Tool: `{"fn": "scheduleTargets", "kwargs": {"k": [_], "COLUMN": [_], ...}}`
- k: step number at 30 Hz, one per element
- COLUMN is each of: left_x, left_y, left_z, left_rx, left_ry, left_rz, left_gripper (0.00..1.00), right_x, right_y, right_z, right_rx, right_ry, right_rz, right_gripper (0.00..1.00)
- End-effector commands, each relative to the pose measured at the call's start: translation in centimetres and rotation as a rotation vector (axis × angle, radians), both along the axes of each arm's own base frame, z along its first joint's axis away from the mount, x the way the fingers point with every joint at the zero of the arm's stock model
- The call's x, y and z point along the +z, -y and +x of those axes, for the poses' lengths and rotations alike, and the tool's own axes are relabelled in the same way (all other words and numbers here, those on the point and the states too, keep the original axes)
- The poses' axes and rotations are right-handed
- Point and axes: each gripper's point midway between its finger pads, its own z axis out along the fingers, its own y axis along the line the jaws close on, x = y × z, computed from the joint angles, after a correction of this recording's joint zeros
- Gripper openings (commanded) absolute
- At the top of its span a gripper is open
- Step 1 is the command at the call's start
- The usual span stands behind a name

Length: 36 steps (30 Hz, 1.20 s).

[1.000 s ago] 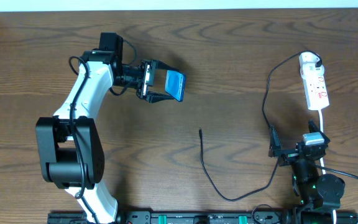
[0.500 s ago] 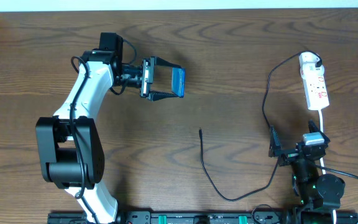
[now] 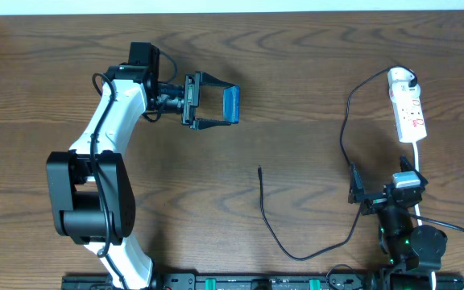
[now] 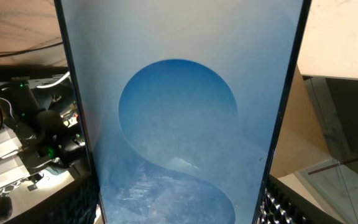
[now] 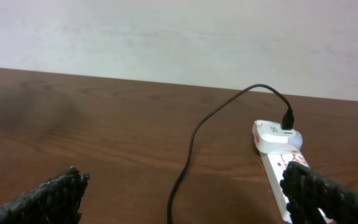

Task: Plug charger to phone and switch on socket
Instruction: 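Lift the phone and rotate it upright with the left gripper, then hold the phone raised upright in the left gripper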

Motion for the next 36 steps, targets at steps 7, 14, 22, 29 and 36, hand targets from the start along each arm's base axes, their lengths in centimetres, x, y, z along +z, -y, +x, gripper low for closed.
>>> {"fn": "scheduleTargets", "kwargs": {"k": [7,14,22,29,36], "left_x": [2.2,2.9,3.2,3.2,3.2], "left_y": [0.3,0.3,0.4,0.4,0.4], "left_z": [-0.6,-0.7,-0.8,-0.8,-0.8], "left_rx": [-0.017,-0.029,-0.037,-0.038,-0.038], "left_ry": [0.035,0.058,0.086,0.092,0.092], "left_rz": [-0.07,-0.107,-0.128,-0.128,-0.128], "left_gripper": [0.07,0.07,0.08,0.07,0.07], "right_x": [0.0,0.0,0.0,0.0,0.0], "right_y": [0.1,0.1,0.1,0.1,0.1], "right_z": [0.0,0.0,0.0,0.0,0.0], "right_rx": [-0.007,-0.007,-0.007,-0.007,-0.007], "right_ry": [0.001,0.001,0.001,0.001,0.001], "right_rz": [-0.01,-0.01,-0.01,-0.01,-0.01], "right_gripper": [0.99,0.99,0.99,0.99,0.99]}}
